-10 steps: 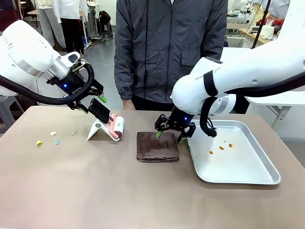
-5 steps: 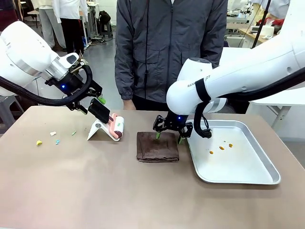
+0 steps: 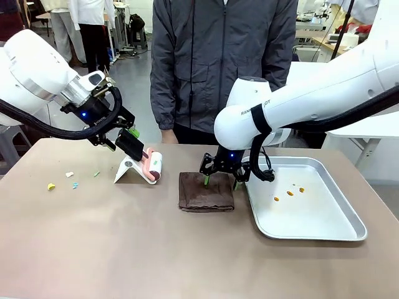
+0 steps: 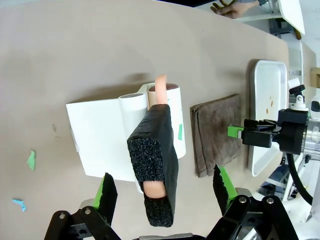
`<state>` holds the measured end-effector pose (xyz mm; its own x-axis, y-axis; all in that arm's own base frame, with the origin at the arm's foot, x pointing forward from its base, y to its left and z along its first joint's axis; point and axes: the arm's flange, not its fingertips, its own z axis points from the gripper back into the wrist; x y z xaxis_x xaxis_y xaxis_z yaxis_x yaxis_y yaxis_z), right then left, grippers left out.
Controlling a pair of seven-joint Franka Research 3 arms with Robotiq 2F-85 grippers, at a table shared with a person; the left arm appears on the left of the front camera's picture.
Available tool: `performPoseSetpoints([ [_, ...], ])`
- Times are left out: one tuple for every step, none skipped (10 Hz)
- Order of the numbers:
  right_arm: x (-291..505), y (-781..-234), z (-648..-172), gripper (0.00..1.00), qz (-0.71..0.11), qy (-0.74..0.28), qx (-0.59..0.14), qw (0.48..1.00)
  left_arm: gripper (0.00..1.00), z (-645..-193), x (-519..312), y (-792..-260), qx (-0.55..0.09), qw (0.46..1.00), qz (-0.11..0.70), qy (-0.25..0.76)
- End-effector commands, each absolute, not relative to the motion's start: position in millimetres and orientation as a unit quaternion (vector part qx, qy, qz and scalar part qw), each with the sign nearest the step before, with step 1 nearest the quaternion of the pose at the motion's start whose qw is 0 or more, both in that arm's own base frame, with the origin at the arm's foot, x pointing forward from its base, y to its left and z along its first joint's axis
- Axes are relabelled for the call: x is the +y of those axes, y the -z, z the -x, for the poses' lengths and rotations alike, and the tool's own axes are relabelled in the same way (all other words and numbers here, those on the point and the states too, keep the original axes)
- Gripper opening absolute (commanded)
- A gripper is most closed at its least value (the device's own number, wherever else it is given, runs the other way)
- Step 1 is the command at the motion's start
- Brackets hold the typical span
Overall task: Clean the surface of the table.
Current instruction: Hold the Lint Roller with your left hand and the towel with your right hand.
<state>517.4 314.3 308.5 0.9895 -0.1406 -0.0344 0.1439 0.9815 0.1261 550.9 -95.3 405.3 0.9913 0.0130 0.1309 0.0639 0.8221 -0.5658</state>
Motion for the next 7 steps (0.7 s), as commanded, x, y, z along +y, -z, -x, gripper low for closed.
performPoseSetpoints([
  [320.5,-306.0,-523.2,1.00,-0.038,0.074,0.009,0.996,1.00,-555.3,-92.8,-405.4,-0.063,0.949,0.309,0.026],
  [321.5,-302.9,-523.3,1.00,-0.033,0.068,0.010,0.997,1.00,-555.3,-92.6,-405.1,-0.062,0.949,0.308,0.027],
  [321.8,-301.5,-523.3,1.00,-0.036,0.066,0.012,0.997,1.00,-555.2,-92.3,-405.6,-0.060,0.949,0.309,0.026],
  [320.5,-300.3,-524.2,0.83,-0.042,0.068,0.011,0.997,0.40,-554.4,-92.4,-405.9,-0.064,0.948,0.312,0.024],
  [320.0,-299.8,-524.2,0.40,-0.051,0.074,0.019,0.996,0.40,-554.3,-92.4,-406.3,-0.066,0.947,0.312,0.024],
  [320.6,-299.0,-523.9,0.23,-0.054,0.074,0.020,0.996,0.00,-554.6,-91.9,-406.5,-0.069,0.947,0.312,0.022],
  [321.0,-298.6,-523.3,0.00,-0.056,0.072,0.020,0.996,0.35,-555.0,-92.1,-406.3,-0.069,0.947,0.313,0.021],
])
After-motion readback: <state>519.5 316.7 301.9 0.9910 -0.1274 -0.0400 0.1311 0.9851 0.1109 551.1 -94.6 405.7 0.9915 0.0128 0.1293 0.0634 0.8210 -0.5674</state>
